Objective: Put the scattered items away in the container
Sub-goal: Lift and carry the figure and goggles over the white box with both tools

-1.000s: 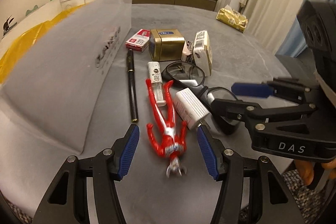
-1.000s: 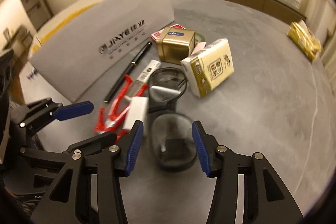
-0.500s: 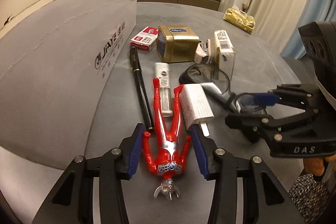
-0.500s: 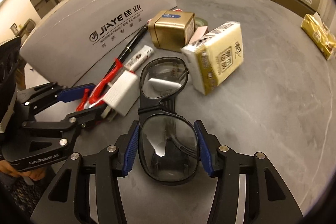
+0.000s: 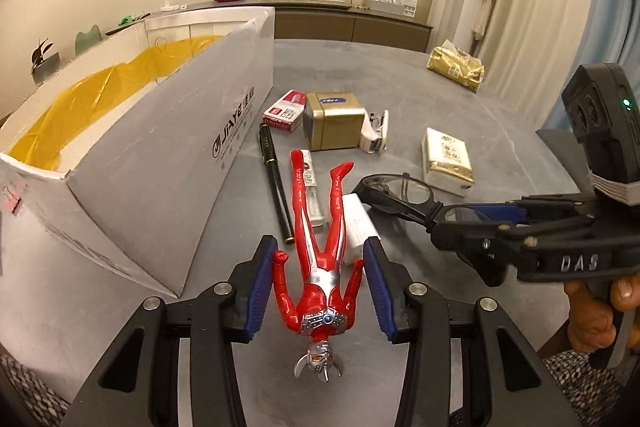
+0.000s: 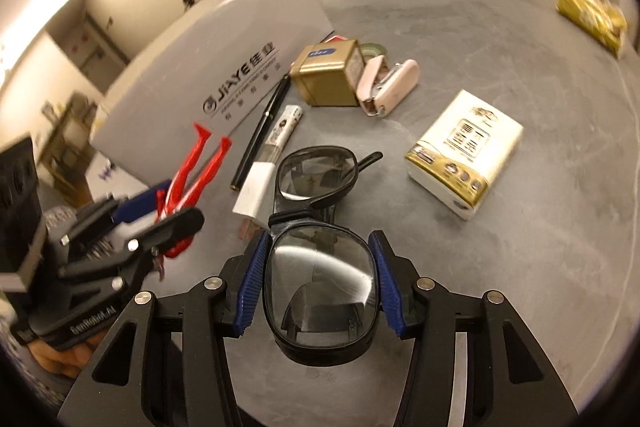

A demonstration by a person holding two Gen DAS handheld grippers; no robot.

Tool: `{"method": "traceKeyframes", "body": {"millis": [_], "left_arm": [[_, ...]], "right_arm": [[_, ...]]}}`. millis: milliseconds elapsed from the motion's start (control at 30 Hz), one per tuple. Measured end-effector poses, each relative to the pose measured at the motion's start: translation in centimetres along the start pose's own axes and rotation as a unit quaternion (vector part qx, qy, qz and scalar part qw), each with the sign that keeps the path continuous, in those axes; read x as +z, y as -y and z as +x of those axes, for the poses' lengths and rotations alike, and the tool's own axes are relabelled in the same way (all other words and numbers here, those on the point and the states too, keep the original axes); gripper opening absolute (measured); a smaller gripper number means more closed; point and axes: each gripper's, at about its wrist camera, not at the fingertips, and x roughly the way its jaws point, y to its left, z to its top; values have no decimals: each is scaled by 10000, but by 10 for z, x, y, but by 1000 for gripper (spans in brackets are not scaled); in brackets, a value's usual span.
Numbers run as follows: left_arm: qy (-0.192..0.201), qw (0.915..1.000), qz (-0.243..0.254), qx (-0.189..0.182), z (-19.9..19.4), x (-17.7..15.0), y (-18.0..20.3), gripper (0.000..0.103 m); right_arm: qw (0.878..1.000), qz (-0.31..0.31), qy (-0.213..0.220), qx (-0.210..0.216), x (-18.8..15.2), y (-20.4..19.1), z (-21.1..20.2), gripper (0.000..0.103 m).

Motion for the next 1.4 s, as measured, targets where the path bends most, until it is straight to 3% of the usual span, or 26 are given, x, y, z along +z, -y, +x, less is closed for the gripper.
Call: {"method": "traceKeyframes", "body": {"millis": [300,567,867,1400], "left_arm": [[269,9994,-40,-223,-20,7,8,46],[300,9988,-140,-349,-29,5,3,46],[344,9987,-196,-331,-43,18,-9,46],[601,9972,-197,-409,-58,69,-52,46]], "right_arm": [[9938,909,157,625,-2,16,-15,53],[9787,1617,255,1239,-6,26,-26,53],[9745,1707,509,1364,8,14,-39,53],[9691,1622,890,1630,37,-36,-50,53]]}}
